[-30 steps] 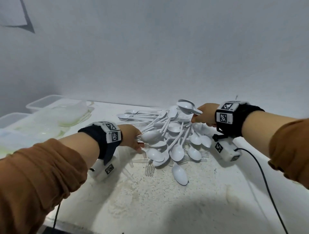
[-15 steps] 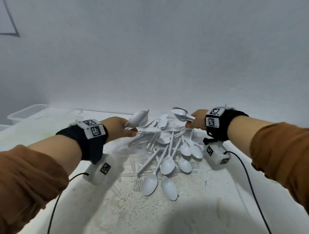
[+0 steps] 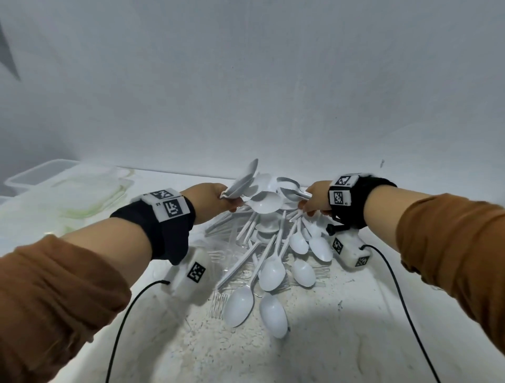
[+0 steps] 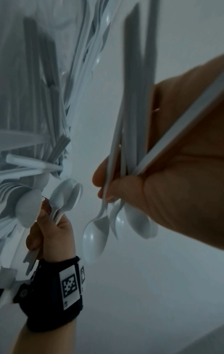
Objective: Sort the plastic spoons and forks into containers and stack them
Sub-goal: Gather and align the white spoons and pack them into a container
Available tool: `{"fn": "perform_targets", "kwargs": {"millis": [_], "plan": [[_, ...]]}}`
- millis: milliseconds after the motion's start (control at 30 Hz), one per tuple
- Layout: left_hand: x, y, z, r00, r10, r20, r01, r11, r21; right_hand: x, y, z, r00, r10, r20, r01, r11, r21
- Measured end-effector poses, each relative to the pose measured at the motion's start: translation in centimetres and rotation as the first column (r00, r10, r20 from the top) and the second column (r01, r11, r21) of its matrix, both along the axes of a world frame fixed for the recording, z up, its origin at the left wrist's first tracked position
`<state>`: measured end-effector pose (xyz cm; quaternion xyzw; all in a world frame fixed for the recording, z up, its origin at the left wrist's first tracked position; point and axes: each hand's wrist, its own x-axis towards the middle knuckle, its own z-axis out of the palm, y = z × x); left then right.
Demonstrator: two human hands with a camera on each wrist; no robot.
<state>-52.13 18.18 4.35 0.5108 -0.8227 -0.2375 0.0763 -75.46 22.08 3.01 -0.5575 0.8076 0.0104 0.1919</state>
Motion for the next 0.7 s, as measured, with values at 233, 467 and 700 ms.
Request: {"fn": "perform_targets", "kwargs": {"millis": [233, 467, 700], "plan": [[-0.2, 0.1, -0.1, 0.988, -0.133, 0.084, 0.132, 0.991, 0.019, -0.7, 0.9, 0.8, 0.987, -0.086, 0.135, 0.095, 0.994, -0.06], [-0.3, 0.5, -0.2, 0.971, -0.193, 0.143, 0.195, 0.981, 0.001, -0.8, 3.0, 2.3, 0.957, -0.186, 0.223, 0.225, 0.96, -0.165], [-0.4, 2.1, 0.3, 0.944, -0.282, 0.173, 0.286, 0.958, 0.002, -0.1, 6.3, 2.7, 0.923, -0.216, 0.32, 0.299, 0.923, -0.241]]}}
